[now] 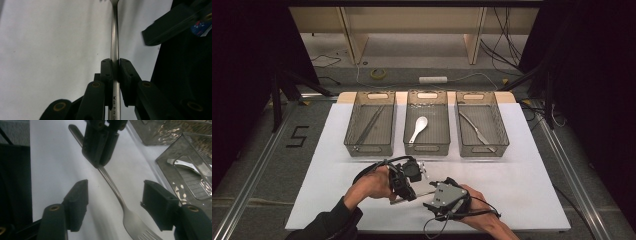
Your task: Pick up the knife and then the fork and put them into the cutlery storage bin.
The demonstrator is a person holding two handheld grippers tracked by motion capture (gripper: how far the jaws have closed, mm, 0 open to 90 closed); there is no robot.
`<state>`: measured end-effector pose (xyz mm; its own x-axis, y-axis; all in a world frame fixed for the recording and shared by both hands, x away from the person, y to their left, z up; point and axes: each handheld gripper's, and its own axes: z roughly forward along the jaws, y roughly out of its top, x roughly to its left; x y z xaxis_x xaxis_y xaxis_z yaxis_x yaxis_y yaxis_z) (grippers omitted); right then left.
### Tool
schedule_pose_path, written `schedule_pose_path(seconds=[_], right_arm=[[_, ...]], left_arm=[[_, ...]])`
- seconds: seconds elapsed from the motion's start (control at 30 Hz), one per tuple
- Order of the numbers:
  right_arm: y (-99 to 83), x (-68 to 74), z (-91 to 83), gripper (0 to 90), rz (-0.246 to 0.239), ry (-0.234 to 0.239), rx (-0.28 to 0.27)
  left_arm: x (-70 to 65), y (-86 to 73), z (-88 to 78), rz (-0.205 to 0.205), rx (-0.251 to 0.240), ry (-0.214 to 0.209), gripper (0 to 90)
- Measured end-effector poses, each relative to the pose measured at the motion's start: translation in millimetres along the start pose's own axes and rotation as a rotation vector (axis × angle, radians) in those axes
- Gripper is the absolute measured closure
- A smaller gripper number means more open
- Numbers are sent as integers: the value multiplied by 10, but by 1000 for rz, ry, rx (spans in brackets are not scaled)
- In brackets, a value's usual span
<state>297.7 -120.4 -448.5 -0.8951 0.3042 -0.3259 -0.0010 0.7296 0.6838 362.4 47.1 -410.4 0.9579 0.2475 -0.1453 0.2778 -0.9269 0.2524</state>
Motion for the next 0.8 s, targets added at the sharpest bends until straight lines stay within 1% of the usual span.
schedule_pose_path(seconds=[0.03,0.1,0.17,0.23,0.27,0.3,0.33,0.47,0.5,0.53,0.6,0.63,0.7,0.73,0.77,0.8], right_arm=[[4,7,20,427,-17,-3,9],[9,25,56,474,-33,1,28],[10,35,82,523,-53,5,40],[14,40,104,571,-77,-5,48],[12,34,105,589,-112,0,64],[18,65,121,610,-77,-13,53],[19,60,122,630,-99,-13,55],[21,68,138,699,-124,-24,68],[18,52,134,717,-156,-27,81],[18,56,138,742,-157,-20,82],[21,59,134,773,-176,-33,87],[20,71,139,788,-178,-29,89],[12,98,145,832,-211,-29,108],[0,108,159,867,-226,-19,105],[-5,114,160,874,-233,-5,107],[-6,114,159,877,-239,-16,105]], left_arm=[[-9,9,-2,1,-2,1,813],[-27,22,-10,-4,-5,-5,813],[-34,32,-21,2,-4,-5,813],[-40,37,-24,4,-5,-6,813],[-42,41,-25,5,-3,-5,812],[-44,42,-25,5,-3,-5,812],[-48,44,-22,1,-7,-7,812],[-63,54,-14,0,-6,-18,812],[-70,56,-9,-1,-5,-22,812],[-73,61,-7,5,-1,-23,812],[-75,68,-5,7,0,-23,811],[-76,69,-8,8,0,-24,811],[-74,68,-24,3,-10,-28,808],[-68,66,-32,0,-19,-24,813],[-65,64,-40,-6,-22,-31,823],[-65,62,-43,-5,-30,-27,819]])
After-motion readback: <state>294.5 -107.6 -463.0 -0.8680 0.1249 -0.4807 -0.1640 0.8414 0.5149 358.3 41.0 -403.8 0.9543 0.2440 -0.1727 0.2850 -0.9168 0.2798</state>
